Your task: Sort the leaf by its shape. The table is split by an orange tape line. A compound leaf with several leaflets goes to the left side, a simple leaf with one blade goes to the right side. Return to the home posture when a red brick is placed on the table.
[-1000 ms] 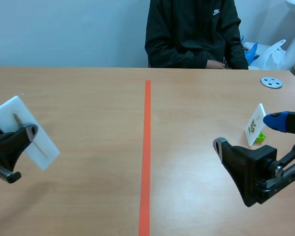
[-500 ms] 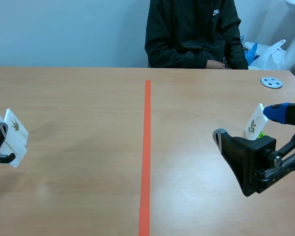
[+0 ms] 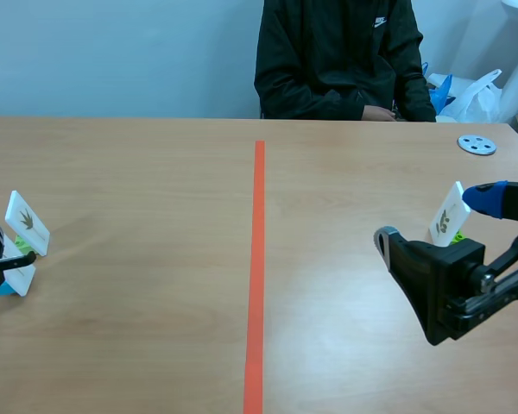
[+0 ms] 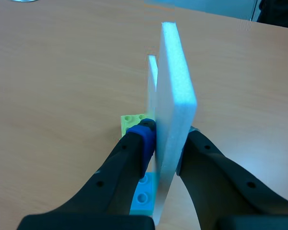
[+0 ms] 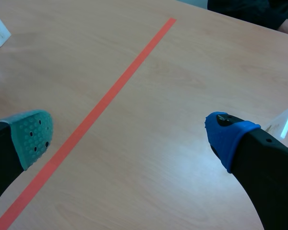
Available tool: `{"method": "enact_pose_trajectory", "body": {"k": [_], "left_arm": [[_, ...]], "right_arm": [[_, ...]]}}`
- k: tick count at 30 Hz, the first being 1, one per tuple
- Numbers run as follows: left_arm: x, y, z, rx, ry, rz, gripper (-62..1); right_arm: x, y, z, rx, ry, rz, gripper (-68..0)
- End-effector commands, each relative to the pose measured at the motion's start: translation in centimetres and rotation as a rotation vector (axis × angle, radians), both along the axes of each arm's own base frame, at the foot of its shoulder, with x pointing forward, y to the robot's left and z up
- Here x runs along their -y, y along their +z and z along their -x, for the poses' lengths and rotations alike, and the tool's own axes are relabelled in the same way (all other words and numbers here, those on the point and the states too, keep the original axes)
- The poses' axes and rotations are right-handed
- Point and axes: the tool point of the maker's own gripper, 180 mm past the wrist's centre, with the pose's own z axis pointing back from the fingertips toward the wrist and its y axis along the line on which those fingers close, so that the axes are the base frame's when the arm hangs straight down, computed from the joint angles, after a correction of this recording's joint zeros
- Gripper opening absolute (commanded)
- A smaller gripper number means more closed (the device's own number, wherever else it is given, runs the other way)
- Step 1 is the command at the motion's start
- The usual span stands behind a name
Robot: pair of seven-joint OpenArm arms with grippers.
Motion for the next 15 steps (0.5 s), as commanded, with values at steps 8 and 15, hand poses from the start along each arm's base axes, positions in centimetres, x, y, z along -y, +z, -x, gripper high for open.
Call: {"method": "enact_pose_trajectory", "body": {"k": [8,15], "left_arm": [[-0.44,1.24,-0.07,0.051,0.013,-0.009,-56.6],[-0.44,1.26,-0.08,0.052,0.012,-0.011,-51.7]], "right_arm": [[0.28,0.82,-0.46,0.033,-0.003,-0.001,0.4],[0.28,0.81,-0.46,0.033,-0.002,-0.001,0.4]]}}
